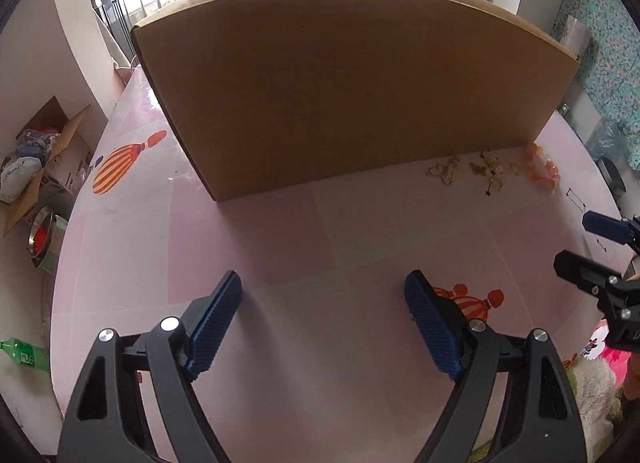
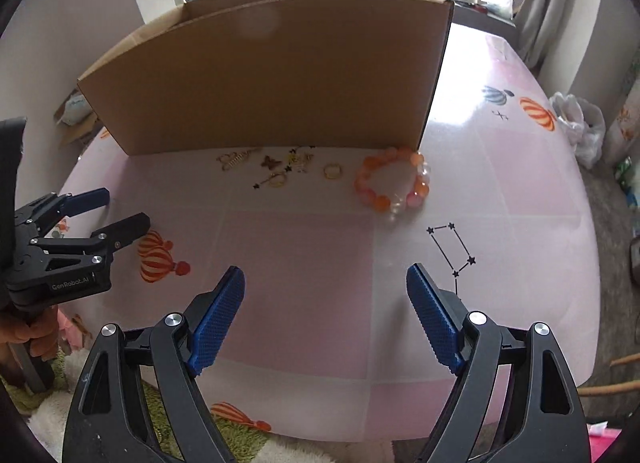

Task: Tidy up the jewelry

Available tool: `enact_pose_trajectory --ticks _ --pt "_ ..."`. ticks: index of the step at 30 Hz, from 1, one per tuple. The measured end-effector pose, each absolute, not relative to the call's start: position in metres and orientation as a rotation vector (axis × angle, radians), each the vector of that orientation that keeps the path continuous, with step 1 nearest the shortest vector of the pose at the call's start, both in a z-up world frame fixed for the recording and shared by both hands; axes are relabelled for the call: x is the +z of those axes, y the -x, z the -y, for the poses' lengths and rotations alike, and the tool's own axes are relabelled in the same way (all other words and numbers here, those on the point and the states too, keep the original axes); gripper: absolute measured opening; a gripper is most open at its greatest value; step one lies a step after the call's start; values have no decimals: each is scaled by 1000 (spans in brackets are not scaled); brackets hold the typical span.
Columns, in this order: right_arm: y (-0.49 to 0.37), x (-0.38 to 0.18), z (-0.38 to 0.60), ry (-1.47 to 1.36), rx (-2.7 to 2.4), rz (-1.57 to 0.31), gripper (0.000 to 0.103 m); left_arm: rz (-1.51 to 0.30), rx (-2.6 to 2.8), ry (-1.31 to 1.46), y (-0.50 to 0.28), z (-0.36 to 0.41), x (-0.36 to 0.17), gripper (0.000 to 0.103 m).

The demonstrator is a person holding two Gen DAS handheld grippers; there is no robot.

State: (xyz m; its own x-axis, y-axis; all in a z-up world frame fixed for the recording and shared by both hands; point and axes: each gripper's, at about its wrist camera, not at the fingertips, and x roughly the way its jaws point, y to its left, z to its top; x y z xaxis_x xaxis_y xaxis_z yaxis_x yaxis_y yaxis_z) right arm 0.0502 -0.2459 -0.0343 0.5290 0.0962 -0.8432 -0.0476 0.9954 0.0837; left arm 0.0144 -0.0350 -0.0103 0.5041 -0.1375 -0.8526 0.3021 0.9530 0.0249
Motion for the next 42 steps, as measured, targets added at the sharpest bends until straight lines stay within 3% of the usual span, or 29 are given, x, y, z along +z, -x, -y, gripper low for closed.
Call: enact_pose_trajectory --ticks 6,42 --pt "-52 -45 238 13 61 -985 95 -1010 -223 -148 -18 35 -16 98" --pt "-66 -48 248 -20 6 -990 95 -1048 -147 -115 -43 37 -10 99"
